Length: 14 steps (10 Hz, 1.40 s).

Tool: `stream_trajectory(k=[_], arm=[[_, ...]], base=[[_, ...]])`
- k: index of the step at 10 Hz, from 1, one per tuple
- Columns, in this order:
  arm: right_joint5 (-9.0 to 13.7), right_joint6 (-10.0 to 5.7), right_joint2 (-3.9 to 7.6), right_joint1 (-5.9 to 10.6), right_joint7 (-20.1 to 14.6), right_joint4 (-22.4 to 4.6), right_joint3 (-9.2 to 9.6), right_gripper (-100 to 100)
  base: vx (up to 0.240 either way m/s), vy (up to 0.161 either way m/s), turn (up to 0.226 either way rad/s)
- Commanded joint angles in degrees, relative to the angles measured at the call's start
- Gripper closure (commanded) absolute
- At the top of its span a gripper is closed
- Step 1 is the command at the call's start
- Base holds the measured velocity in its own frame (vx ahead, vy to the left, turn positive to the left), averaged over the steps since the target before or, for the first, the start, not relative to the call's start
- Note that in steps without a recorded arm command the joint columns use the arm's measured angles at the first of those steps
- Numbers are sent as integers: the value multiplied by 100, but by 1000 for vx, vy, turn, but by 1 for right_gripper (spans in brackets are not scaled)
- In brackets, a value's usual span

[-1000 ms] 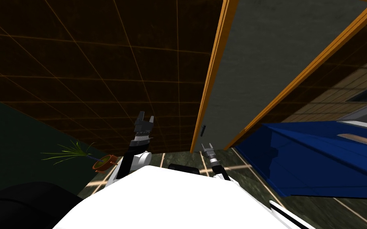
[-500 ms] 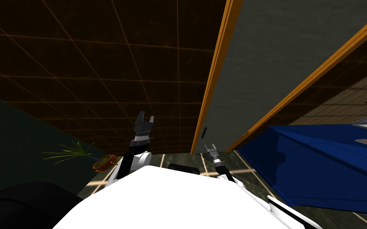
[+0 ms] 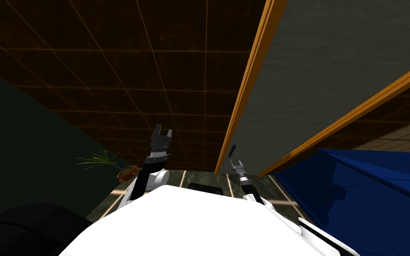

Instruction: Pull the door open

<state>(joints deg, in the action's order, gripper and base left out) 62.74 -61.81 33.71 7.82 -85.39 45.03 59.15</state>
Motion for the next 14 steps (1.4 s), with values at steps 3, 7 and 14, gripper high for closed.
stream_trajectory(k=[3,7,14], arm=[[-129,89,-127,-81,43,-57,-462,-100],[-305,220,-281,-201,110,-106,-1107,-100],[-623,456,-560,-416,231,-194,-2253,-100]], base=[[-15,-31,201],[-14,-35,197],[-22,-39,178]])
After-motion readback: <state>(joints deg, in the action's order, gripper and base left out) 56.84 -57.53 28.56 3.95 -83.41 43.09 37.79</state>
